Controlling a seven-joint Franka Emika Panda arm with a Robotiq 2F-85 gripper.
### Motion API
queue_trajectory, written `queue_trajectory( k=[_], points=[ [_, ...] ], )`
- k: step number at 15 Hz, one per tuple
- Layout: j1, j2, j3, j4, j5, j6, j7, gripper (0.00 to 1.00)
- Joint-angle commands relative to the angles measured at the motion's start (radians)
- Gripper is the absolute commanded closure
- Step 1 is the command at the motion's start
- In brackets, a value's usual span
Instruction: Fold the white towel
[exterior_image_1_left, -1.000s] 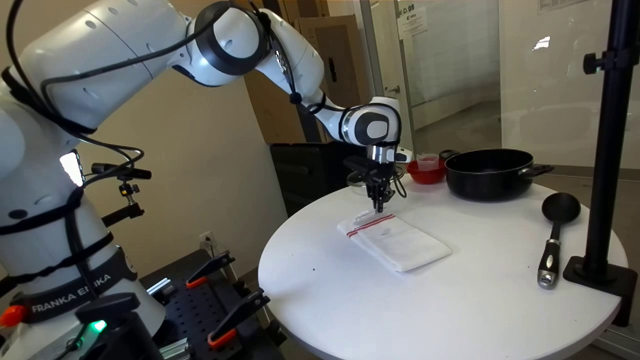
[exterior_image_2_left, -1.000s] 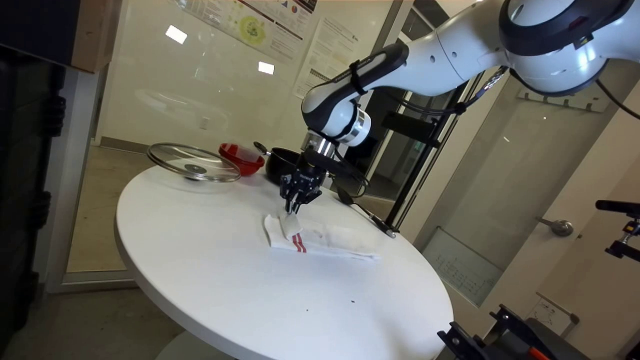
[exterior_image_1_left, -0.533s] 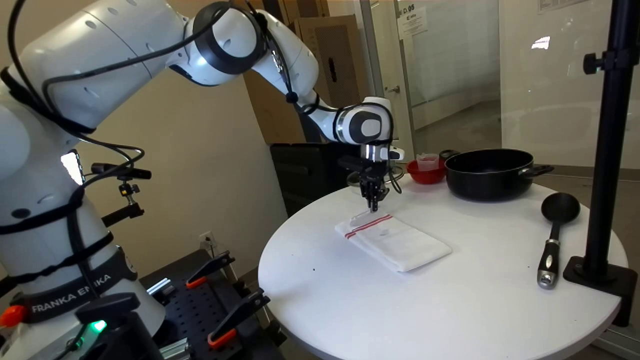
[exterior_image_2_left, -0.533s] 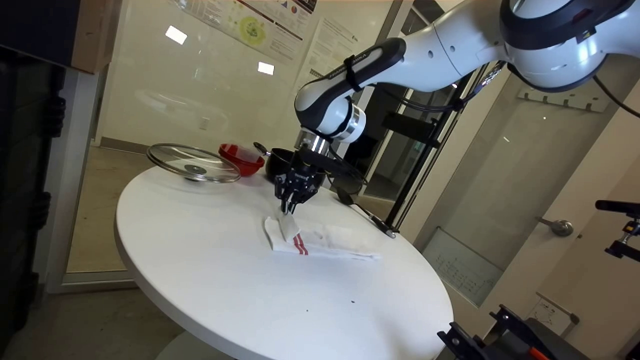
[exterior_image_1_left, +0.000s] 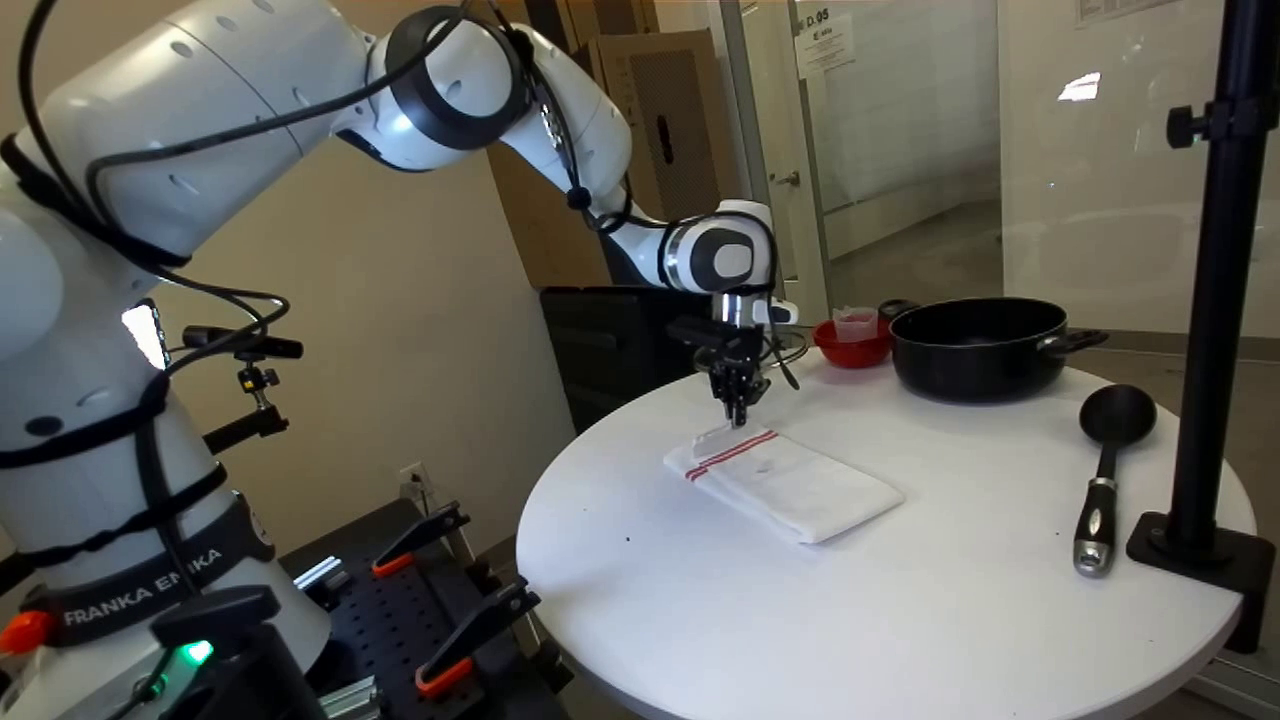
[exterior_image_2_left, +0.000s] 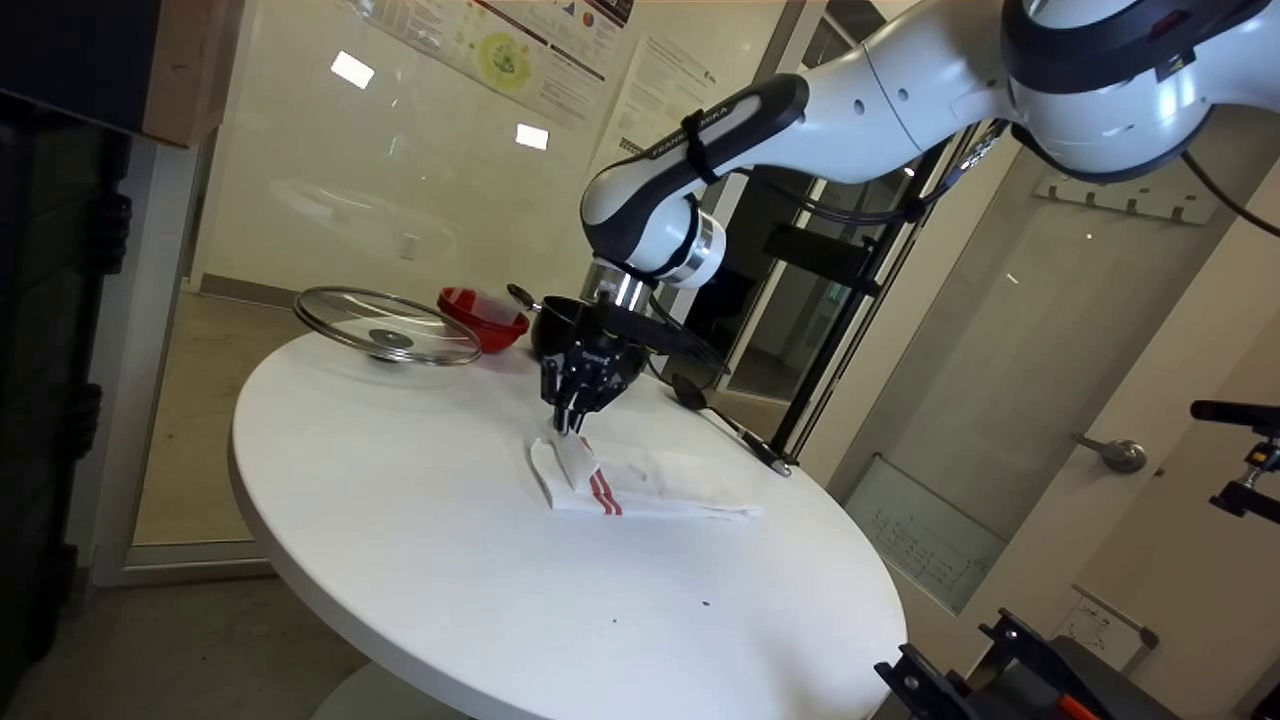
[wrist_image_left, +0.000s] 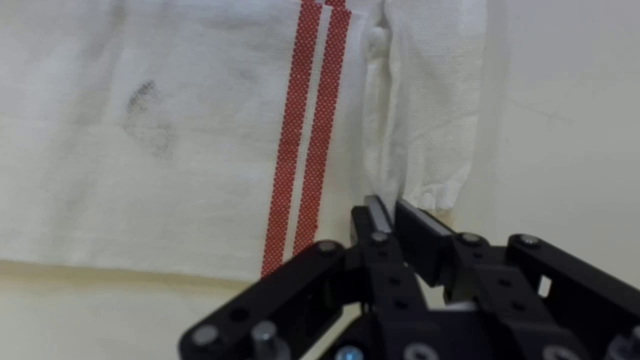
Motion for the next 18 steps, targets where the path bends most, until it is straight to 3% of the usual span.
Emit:
queue_trajectory(
  k=[1, 5, 6, 7, 9, 17, 18],
  points=[
    [0.009, -0.044, 0.010, -0.060, -0.019, 0.029, -0.036, 0.98],
    [0.011, -0.053, 0.017, -0.075, -0.034, 0.049, -0.083, 0.98],
    [0.014, -0.057, 0.014, -0.080, -0.042, 0.053, -0.090, 0.91],
    [0.015, -0.059, 0.013, -0.084, -0.048, 0.055, -0.098, 0.65],
    [0.013, -0.062, 0.016, -0.087, -0.058, 0.057, -0.117, 0.58],
    [0.002, -0.068, 0.035, -0.100, -0.053, 0.075, -0.169, 0.02],
    [-0.002, -0.069, 0.041, -0.102, -0.048, 0.072, -0.174, 0.00]
  ],
)
